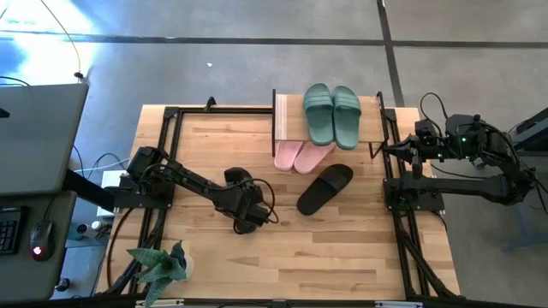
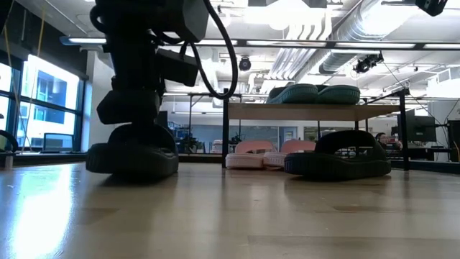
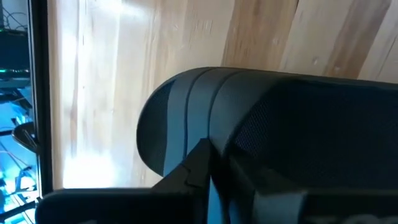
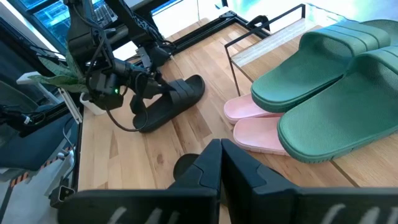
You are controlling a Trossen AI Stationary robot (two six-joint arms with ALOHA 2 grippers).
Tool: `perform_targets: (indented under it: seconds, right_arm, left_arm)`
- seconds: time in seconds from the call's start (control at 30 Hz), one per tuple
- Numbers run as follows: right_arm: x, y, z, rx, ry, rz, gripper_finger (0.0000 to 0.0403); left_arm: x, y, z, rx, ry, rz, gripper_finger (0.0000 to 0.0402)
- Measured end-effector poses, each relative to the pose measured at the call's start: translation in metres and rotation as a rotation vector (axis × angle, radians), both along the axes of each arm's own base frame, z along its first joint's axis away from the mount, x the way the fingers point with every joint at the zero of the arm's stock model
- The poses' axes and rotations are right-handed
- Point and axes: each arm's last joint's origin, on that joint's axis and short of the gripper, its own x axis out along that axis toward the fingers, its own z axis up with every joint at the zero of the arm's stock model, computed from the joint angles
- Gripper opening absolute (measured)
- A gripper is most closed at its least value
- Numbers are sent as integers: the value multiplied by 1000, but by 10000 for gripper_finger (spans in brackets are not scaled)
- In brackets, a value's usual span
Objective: Pick and place slides into the shelf
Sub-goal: Move the black slide to the top right of the table
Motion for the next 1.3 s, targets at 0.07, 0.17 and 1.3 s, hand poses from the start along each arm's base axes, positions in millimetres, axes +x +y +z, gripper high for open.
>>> perform_targets:
  seconds: [0.07, 0.17, 1.3]
  right_arm:
    - [0, 0, 0, 0, 0, 0, 2]
    - [0, 0, 0, 0, 0, 0, 2]
    - [0, 0, 0, 0, 0, 0, 2]
  left_arm:
    - [0, 0, 0, -6, -1, 3, 15]
    - [3, -1, 4, -24, -10, 7, 7]
    - [111, -20, 246, -47, -1036, -640, 0]
